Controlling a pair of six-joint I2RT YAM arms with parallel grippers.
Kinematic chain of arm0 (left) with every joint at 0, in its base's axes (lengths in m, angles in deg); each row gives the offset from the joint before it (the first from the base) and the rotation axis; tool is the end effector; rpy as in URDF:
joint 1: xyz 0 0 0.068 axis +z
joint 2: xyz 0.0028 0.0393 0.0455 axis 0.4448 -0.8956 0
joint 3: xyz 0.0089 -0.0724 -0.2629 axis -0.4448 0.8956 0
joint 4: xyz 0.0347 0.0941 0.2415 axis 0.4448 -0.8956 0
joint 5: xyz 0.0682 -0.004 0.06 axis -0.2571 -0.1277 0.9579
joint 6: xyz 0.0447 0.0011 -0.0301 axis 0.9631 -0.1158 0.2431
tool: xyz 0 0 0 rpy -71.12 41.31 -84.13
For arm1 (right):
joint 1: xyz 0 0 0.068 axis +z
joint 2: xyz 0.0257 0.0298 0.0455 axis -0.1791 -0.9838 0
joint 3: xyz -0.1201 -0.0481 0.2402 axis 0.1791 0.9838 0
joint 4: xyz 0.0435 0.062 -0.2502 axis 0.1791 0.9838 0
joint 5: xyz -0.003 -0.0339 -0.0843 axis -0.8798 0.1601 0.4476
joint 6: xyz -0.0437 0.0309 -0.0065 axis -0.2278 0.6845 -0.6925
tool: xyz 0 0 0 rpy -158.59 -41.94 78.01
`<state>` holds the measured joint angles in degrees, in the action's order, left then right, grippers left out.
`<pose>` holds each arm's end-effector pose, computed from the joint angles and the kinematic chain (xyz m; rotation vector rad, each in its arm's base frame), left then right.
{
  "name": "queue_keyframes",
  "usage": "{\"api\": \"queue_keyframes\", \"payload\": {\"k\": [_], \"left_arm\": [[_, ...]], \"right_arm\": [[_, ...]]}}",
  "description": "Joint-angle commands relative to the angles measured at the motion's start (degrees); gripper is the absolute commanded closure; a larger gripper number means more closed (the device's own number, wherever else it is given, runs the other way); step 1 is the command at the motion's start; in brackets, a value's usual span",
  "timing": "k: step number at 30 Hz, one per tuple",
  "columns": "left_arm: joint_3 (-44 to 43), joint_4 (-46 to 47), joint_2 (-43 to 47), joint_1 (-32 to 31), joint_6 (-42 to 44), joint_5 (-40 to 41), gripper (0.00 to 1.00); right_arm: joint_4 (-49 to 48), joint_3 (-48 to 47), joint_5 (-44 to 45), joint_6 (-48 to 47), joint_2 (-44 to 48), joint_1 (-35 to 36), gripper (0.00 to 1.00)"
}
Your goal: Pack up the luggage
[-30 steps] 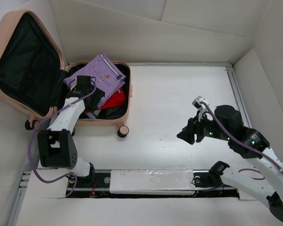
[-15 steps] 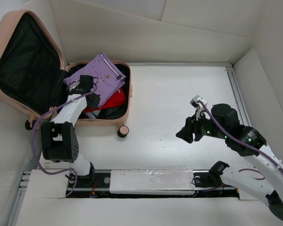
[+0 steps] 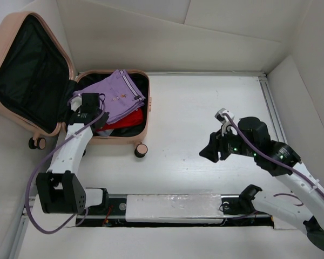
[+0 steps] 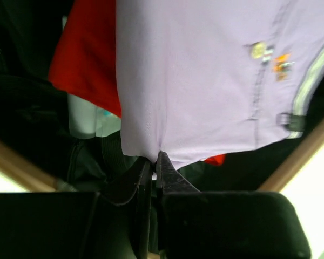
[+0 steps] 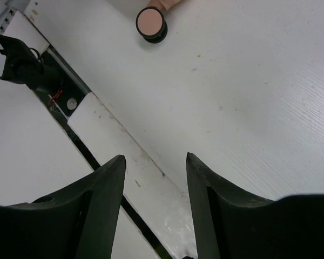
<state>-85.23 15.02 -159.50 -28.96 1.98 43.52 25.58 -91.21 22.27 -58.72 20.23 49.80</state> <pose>0.2831 -0.0054 0.2898 -1.0971 2.0351 -0.2797 0.1078 0.1023 0.3668 -0.6482 2.1100 0.8648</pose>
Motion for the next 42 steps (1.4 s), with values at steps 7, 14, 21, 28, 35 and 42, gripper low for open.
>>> {"api": "queue_keyframes", "payload": {"k": [7, 14, 21, 28, 35, 42], "left_arm": [[-1.1, -6.9, -2.0, 0.4, 7.3, -3.4, 0.69], [-14.0, -15.1, 5.5, -0.2, 4.5, 4.8, 0.29], [-21.7, -36.5, 19.1, 0.3, -7.2, 26.5, 0.30], [-27.7, -36.5, 21.2, 18.4, 8.6, 33.2, 0.27], [-41.0, -36.5, 9.0, 25.0, 16.4, 40.4, 0.19], [-49.8, -36.5, -0.5, 28.0, 18.7, 37.0, 0.24]], "right_arm": [[-4.2, -0.2, -2.0, 0.4, -1.1, 0.5, 0.45], [-2.9, -0.7, -1.5, -0.8, 0.1, 0.5, 0.45], [-6.6, 3.7, -6.5, -1.8, 3.6, 1.0, 0.74], [-6.6, 4.2, -9.5, -1.8, 4.6, 1.6, 0.73], [-5.0, 2.6, -9.0, -3.5, 4.1, 3.9, 0.35], [-3.8, 1.4, -7.1, -4.0, 3.6, 6.0, 0.32]]}}
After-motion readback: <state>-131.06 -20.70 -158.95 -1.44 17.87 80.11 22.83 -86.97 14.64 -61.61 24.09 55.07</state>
